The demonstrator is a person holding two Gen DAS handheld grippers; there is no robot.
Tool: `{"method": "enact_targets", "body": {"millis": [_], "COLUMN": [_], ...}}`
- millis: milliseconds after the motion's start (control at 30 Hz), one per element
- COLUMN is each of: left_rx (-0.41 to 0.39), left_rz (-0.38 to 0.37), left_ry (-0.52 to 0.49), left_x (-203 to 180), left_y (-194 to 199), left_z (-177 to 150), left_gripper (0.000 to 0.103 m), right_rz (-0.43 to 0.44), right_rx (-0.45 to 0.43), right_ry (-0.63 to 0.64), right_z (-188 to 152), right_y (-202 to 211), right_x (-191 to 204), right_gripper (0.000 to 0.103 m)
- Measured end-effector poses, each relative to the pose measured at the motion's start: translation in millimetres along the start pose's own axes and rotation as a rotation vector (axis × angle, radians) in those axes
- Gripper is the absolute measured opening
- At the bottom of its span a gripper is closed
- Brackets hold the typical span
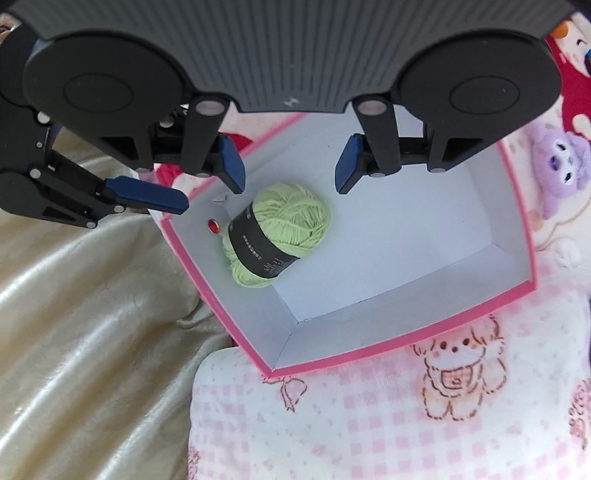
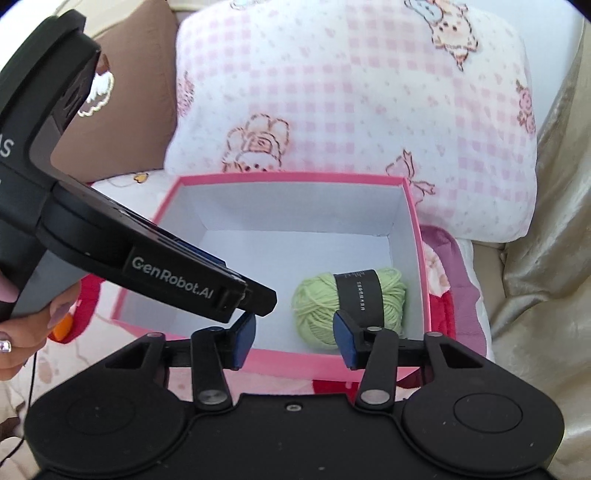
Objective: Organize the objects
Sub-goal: 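Withdraw the left tool up from the pink box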
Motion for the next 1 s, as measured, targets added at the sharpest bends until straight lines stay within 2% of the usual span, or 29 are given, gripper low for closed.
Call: {"method": "enact_targets", "body": {"millis": [100, 267, 533, 733, 1000], "left_rx": [-0.003, 0.007, 0.015, 0.005, -0.009], "left_rz": [0.009, 0.02, 0.012, 0.034, 0.059], "left_ry": [-0.022, -0.055, -0.083, -0.07, -0.047], "left_x": [-2, -2, -1, 13, 39], "left_y": [19, 53, 100, 133, 177], "left_z": [-7, -18, -30, -44, -64], "left_gripper": [0.055, 0.059, 0.067, 0.075, 0.082], "right_rz": [0.006, 0.016, 0.042, 0.045, 0.103], "right_rx": [-0.012, -0.027, -0.018, -0.013, 0.031], "right_ry": [0.004, 0.016, 0.007, 0.015, 0.014], "right_z": [2, 2, 1, -1, -5], "right_y": [15, 36, 62, 75, 85], "right_x": [10, 26, 51, 67, 92], "right_gripper": [0.059, 0.075, 0.085, 0.089, 0.09]}}
Point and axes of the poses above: each gripper's, at about its wrist camera, not at the fingertips, and y roughly against the way its jaws point, x to its left, z to its top, the point moved 6 cm from there along -y, roughly the way its jaws point, and after that the axes turned 6 degrees about -x, right-handed, at the moved point
